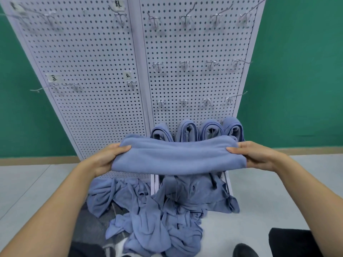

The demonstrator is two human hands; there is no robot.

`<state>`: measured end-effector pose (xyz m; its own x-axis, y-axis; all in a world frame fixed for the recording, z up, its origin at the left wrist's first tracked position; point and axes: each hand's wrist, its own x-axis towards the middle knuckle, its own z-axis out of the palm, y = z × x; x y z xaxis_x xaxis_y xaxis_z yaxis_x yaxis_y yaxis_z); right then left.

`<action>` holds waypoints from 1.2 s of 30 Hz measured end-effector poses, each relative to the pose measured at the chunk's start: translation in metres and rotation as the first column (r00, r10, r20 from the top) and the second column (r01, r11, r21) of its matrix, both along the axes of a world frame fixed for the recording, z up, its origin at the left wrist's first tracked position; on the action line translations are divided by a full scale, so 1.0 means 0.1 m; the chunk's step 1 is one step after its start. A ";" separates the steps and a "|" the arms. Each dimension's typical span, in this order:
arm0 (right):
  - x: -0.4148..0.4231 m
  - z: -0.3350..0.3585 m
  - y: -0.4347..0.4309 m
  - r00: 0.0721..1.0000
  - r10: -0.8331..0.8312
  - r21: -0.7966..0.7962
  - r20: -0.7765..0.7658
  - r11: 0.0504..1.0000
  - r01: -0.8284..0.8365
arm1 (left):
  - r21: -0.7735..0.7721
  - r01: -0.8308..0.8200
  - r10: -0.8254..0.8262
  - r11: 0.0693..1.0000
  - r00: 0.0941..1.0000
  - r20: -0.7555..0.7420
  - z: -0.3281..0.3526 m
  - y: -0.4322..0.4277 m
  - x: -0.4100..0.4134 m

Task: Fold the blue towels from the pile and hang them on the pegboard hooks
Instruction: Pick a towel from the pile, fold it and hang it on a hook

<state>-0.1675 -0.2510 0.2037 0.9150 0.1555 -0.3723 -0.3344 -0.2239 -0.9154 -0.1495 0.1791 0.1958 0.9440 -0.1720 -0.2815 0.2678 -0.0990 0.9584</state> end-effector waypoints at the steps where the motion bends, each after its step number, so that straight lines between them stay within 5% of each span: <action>1: -0.01 0.00 -0.01 1.000 0.002 -0.002 0.027 1.000 -0.001 | 0.000 0.009 -0.009 1.000 1.000 0.015 0.01 0.02 -0.01; 6: -0.04 -0.02 -0.10 0.982 -0.031 0.262 0.184 0.965 -0.019 | -0.195 -0.025 0.055 0.980 0.987 0.148 0.14 0.08 -0.09; 17: -0.13 0.14 -0.02 0.964 -0.141 0.399 0.227 0.916 0.040 | -0.345 0.059 0.004 0.937 0.984 0.179 0.23 0.03 -0.21; 25: -0.12 0.18 0.13 0.902 -0.180 0.082 0.393 0.984 0.161 | -0.047 -0.164 0.170 0.985 0.950 0.263 0.17 -0.28 -0.13; 36: -0.26 0.81 0.22 0.843 -0.353 0.481 0.405 0.867 0.132 | 0.061 -0.294 0.289 0.954 0.953 0.087 -0.13 -0.87 -0.15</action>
<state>-0.1938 -0.2286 0.2843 0.9862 -0.0574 0.1555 0.1649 0.2465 -0.9550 -0.1649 0.0918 0.1827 0.9690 0.1320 -0.2087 0.2221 -0.0971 0.9702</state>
